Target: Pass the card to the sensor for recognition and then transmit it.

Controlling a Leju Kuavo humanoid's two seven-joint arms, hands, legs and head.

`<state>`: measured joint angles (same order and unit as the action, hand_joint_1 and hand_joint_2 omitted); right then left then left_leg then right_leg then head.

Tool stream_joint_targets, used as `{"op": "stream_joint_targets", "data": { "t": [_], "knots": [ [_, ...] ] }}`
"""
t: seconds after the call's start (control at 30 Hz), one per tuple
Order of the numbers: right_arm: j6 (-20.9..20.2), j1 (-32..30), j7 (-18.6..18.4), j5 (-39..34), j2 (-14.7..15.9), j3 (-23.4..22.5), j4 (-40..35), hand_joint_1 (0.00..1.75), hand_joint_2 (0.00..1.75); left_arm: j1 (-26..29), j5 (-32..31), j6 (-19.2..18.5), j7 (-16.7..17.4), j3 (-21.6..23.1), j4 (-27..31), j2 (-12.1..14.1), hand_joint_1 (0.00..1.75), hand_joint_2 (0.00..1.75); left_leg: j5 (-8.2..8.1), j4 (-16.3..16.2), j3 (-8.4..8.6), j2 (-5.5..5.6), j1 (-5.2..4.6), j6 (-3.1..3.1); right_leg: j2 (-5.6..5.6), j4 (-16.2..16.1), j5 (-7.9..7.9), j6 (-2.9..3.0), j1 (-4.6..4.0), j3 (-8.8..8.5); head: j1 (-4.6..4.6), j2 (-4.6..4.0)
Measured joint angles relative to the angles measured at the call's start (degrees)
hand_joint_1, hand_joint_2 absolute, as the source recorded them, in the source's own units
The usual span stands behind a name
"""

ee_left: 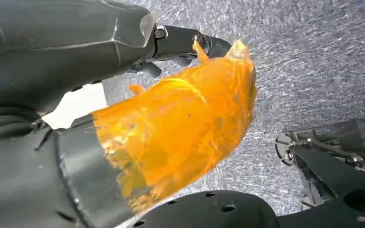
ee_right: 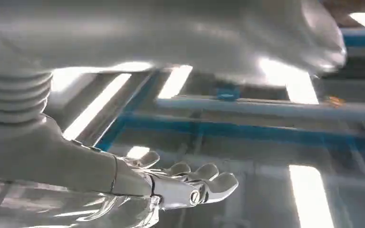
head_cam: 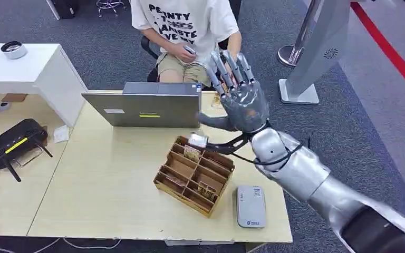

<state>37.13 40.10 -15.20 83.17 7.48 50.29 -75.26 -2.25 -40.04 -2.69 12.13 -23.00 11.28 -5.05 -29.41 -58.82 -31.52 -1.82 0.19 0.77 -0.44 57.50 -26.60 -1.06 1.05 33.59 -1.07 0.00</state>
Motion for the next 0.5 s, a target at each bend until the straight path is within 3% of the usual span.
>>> {"op": "stream_joint_targets", "data": {
  "t": [0.07, 0.1, 0.13, 0.17, 0.23, 0.27, 0.3, 0.43, 0.5],
  "knots": [
    [0.02, -9.88, 20.51, -14.13, -7.45, -10.49, -8.21, 0.0, 0.0, 0.0, 0.9, 0.68, 0.52, -0.7, 0.0, -0.15, 0.0, 0.0, -0.11, -0.02, 0.02, -0.03, -0.03, -0.16, 0.01, 0.0, -0.09, 0.13, -0.01, 0.2, 0.22, 0.0],
    [-0.04, -14.08, 30.14, -24.62, -10.56, -15.5, -11.73, 0.0, 0.0, -0.04, 1.6, 1.22, 0.59, -1.16, 0.0, -0.44, 0.0, 0.0, -0.08, -0.01, -0.02, 0.36, -0.04, -0.15, -0.32, 0.0, -0.31, 0.03, 0.0, 0.1, 0.7, 0.0],
    [-0.24, -17.33, 36.63, -37.26, -11.31, -19.63, -15.29, 0.0, 0.0, -0.04, 2.23, 1.7, 0.63, -1.88, 0.0, -0.7, 0.0, 0.0, -0.08, -0.01, -0.02, 0.94, -0.02, -0.14, -0.92, 0.0, -0.61, 0.03, -0.02, -0.09, 0.59, 0.0],
    [-1.14, -19.98, 40.24, -50.68, -11.5, -23.33, -18.56, 0.0, 0.0, 0.16, 2.75, 1.92, 0.65, -2.66, 0.0, -1.0, 0.0, 0.0, -0.09, 0.0, 0.04, 1.26, 0.03, -0.14, -1.28, 0.0, -0.64, 0.07, -0.04, -0.38, 0.52, 0.0],
    [-5.54, -24.18, 35.97, -69.23, -11.53, -26.6, -22.71, 0.0, 0.0, 0.81, 3.23, 2.14, 0.68, -3.8, 0.0, -1.25, 0.0, 0.0, -0.14, 0.02, 0.05, 1.07, 0.05, -0.13, -1.15, 0.0, -0.54, 0.07, 0.05, -0.38, 0.46, 0.0],
    [-8.19, -25.62, 34.34, -75.19, -11.51, -26.1, -23.92, 0.0, 0.0, 1.11, 3.41, 2.16, 0.81, -4.31, 0.0, -1.29, 0.0, 0.0, -0.27, 0.01, 0.08, 0.6, -0.05, -0.09, -0.75, 0.0, -0.49, 0.07, 0.14, -0.22, 0.55, 0.0],
    [-12.65, -27.23, 33.93, -79.21, -11.22, -24.67, -25.1, 0.0, 0.0, 1.13, 3.45, 2.16, 0.81, -4.8, 0.0, -1.27, 0.0, 0.0, -0.3, 0.01, 0.17, 0.19, -0.09, -0.07, -0.32, 0.0, -0.4, 0.07, 0.18, -0.1, 0.61, 0.0],
    [-29.6, -32.08, 34.39, -91.63, -9.46, -22.71, -27.49, 0.0, 0.0, 0.78, 3.41, 1.97, 0.44, -6.66, 0.0, -1.25, 0.0, 0.0, -0.32, 0.0, 0.22, 0.23, -0.15, -0.02, -0.28, 0.0, -0.44, 0.01, 0.14, -0.16, 0.63, 0.0],
    [-37.85, -33.18, 34.61, -93.79, -7.28, -21.62, -27.43, 0.0, 0.0, 0.77, 3.1, 1.68, 0.37, -7.19, 0.0, -1.22, 0.0, 0.0, -0.33, 0.0, 0.24, 0.14, -0.12, -0.02, -0.18, 0.0, -0.44, 0.01, 0.12, -0.17, 0.59, 0.0]
  ]
}}
